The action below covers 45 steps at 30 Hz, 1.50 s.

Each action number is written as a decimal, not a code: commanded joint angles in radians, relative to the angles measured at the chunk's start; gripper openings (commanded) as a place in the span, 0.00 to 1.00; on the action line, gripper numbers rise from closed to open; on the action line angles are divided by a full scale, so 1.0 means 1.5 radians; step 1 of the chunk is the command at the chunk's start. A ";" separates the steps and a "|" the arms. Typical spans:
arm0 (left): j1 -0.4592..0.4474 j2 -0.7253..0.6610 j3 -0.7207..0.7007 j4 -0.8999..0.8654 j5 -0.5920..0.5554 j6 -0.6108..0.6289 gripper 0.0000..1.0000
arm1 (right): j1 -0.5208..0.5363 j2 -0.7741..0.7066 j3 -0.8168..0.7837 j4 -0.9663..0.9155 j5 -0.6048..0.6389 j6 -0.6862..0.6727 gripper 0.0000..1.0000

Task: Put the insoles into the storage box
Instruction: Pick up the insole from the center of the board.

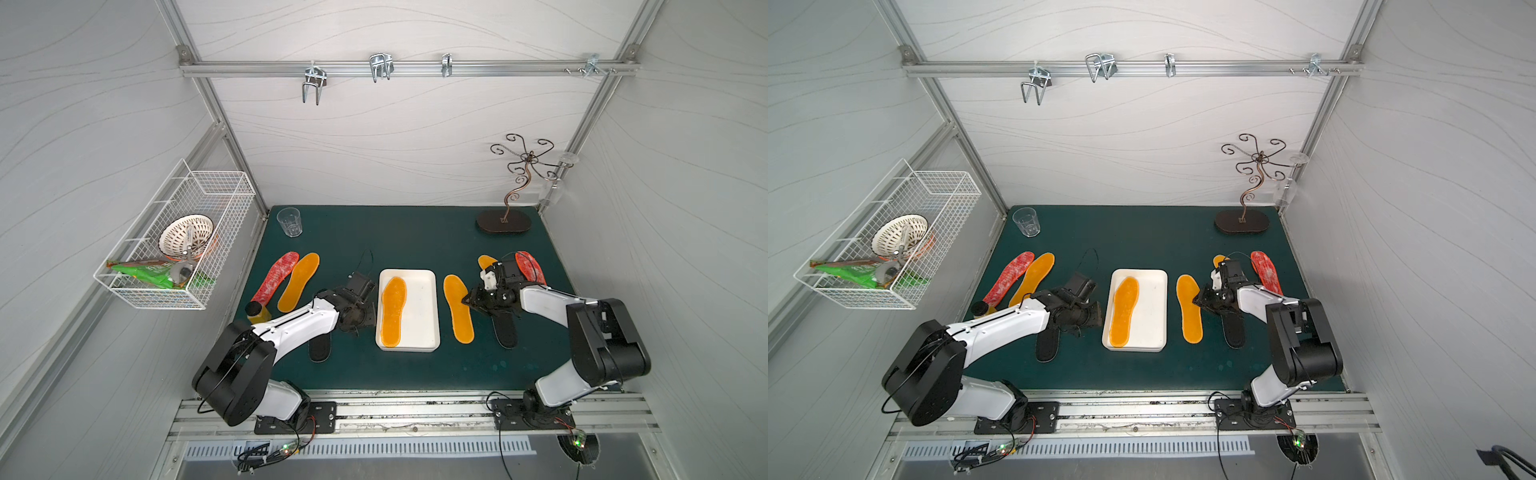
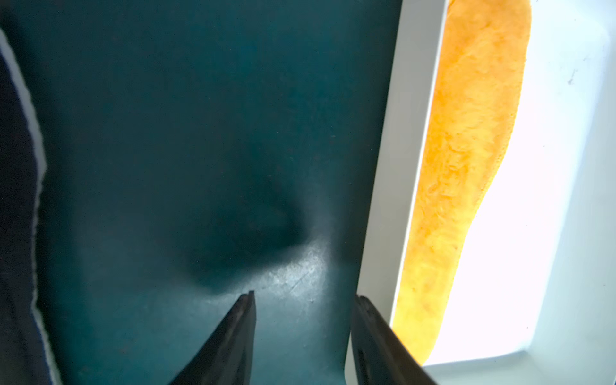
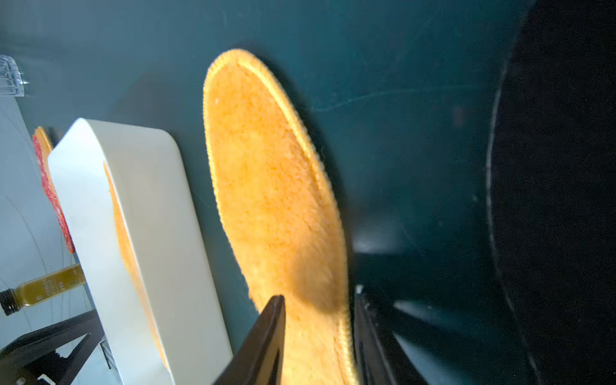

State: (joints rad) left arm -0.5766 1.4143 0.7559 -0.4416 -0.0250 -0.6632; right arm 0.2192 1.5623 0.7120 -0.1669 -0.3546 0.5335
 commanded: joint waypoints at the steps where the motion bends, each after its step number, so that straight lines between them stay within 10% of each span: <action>1: 0.000 -0.010 0.023 -0.010 -0.017 0.007 0.51 | -0.003 0.014 -0.015 0.018 -0.014 0.014 0.35; 13: 0.000 -0.027 0.031 -0.034 -0.041 0.017 0.52 | 0.036 0.045 -0.020 0.047 0.033 0.068 0.01; 45: 0.022 -0.052 -0.003 0.011 -0.021 0.014 0.48 | -0.025 -0.206 0.034 -0.156 0.007 0.023 0.00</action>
State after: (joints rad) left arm -0.5526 1.3575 0.7547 -0.4599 -0.0669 -0.6361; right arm 0.1883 1.2945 0.7223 -0.3378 -0.3271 0.5785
